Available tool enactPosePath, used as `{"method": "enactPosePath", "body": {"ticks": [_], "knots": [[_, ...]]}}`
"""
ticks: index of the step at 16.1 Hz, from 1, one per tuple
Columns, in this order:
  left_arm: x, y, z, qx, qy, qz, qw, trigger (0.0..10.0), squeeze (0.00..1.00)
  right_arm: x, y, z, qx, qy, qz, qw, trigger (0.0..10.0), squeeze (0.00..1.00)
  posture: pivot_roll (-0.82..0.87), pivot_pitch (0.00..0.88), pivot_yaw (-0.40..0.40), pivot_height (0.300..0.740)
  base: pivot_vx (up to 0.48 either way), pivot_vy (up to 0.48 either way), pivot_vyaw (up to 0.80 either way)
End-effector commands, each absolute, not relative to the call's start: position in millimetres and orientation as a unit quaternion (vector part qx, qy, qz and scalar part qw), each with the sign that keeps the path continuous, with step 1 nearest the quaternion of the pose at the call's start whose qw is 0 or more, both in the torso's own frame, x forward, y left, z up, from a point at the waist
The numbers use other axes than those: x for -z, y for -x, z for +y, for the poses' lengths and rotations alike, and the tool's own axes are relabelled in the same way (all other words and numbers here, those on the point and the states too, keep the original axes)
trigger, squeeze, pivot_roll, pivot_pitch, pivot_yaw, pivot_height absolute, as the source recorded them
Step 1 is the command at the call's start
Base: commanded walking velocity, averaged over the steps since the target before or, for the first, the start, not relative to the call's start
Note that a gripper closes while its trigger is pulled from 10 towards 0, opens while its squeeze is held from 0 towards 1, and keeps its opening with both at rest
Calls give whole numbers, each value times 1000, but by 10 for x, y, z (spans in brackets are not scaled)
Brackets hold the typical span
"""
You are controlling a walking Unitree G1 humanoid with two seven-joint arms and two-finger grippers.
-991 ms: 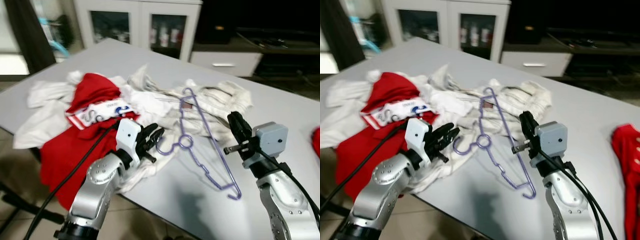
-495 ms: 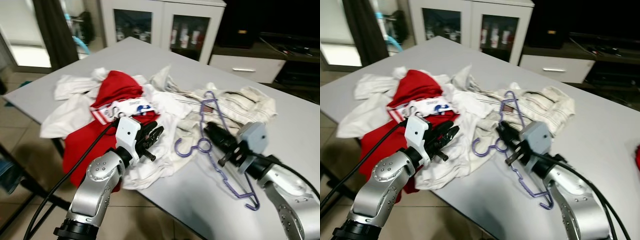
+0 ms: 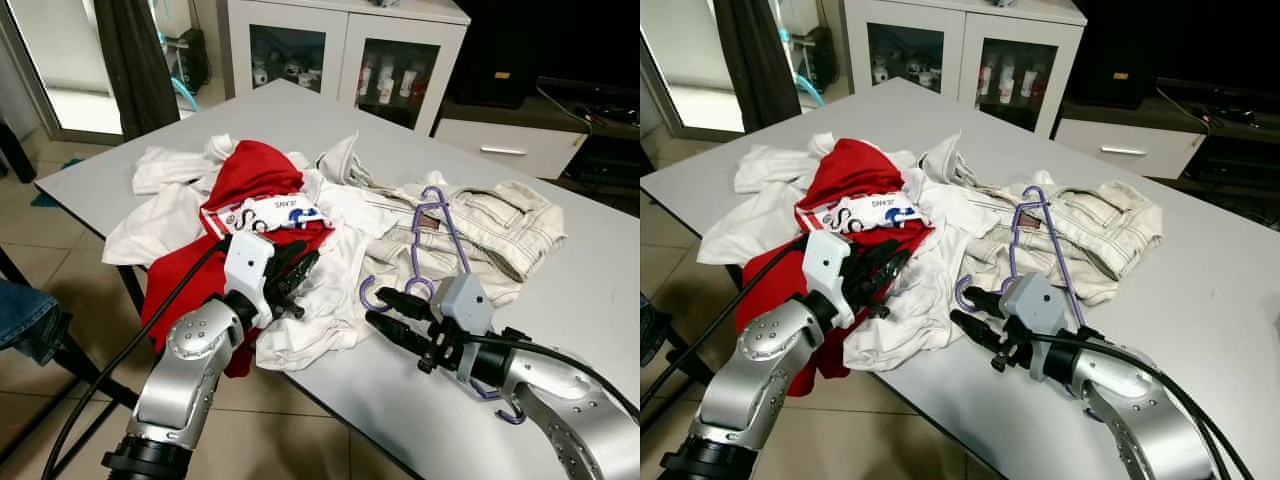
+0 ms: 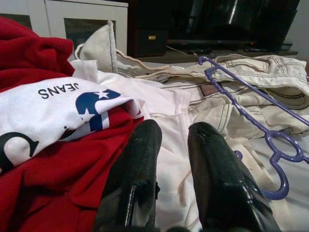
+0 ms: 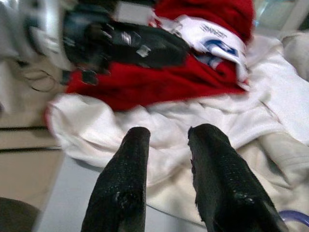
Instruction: Hang hanger
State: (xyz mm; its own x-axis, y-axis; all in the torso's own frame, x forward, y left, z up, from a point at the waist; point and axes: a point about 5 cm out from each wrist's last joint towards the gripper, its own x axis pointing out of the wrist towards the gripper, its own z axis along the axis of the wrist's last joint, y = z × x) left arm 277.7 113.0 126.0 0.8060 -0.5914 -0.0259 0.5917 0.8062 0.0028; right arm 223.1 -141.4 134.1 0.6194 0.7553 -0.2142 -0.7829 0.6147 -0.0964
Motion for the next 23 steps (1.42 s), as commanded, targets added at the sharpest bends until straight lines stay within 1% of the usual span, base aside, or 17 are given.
{"method": "enactPosePath", "body": {"ticks": [1,2,5,6,9,11,12,13,15,16,18,20,22,23], "knots": [[-1281,-2797,1094,311,-8,7,950,10000,0,-1271,-2330,-1453,-391,118,90,908,10000,0,0,0,-74,740,0,0,0],[-1279,-2799,1077,311,-6,7,950,10000,0,-1254,-2407,-1447,-366,143,88,915,10000,0,0,0,-76,740,0,0,0],[-1280,-2799,1055,313,-4,6,950,10000,0,-1244,-2506,-1446,-335,160,90,924,10000,0,-1,0,-81,740,0,0,0],[-1272,-2797,1037,313,-2,6,950,10000,0,-1195,-2558,-1413,-326,176,105,923,10000,0,1,0,-86,740,0,0,0],[-1264,-2795,1014,312,2,6,950,10000,0,-1035,-2556,-1355,-327,194,145,913,10000,0,3,0,-90,740,0,0,0],[-1259,-2792,1011,311,3,6,950,10000,0,-965,-2599,-1385,-299,202,163,918,10000,0,3,0,-90,740,0,0,0],[-1260,-2794,1006,311,4,6,950,10000,0,-927,-2627,-1422,-285,202,178,920,9333,0,3,0,-93,740,0,0,0],[-1259,-2797,1004,312,4,6,950,10000,0,-905,-2637,-1445,-282,204,189,918,5255,0,0,0,-92,740,0,0,0],[-1259,-2804,1001,312,3,6,950,10000,0,-856,-2637,-1513,-272,198,216,917,2549,0,-6,0,-87,740,0,0,0],[-1260,-2810,997,313,3,6,950,10000,0,-837,-2641,-1572,-261,192,228,918,0,0,-8,0,-85,740,0,0,0],[-1262,-2819,993,314,2,5,949,10000,0,-862,-2624,-1639,-260,177,235,920,0,0,-15,0,-81,740,0,0,0],[-1264,-2823,982,317,2,5,948,10000,0,-884,-2582,-1707,-263,176,248,916,0,0,-23,0,-77,740,0,0,0],[-1263,-2828,976,319,2,5,948,10000,0,-900,-2538,-1810,-261,178,262,912,0,0,-29,0,-76,740,0,0,0],[-1261,-2830,973,320,2,5,948,10000,0,-898,-2513,-1912,-250,176,273,912,0,0,-29,0,-76,740,0,0,0]]}}
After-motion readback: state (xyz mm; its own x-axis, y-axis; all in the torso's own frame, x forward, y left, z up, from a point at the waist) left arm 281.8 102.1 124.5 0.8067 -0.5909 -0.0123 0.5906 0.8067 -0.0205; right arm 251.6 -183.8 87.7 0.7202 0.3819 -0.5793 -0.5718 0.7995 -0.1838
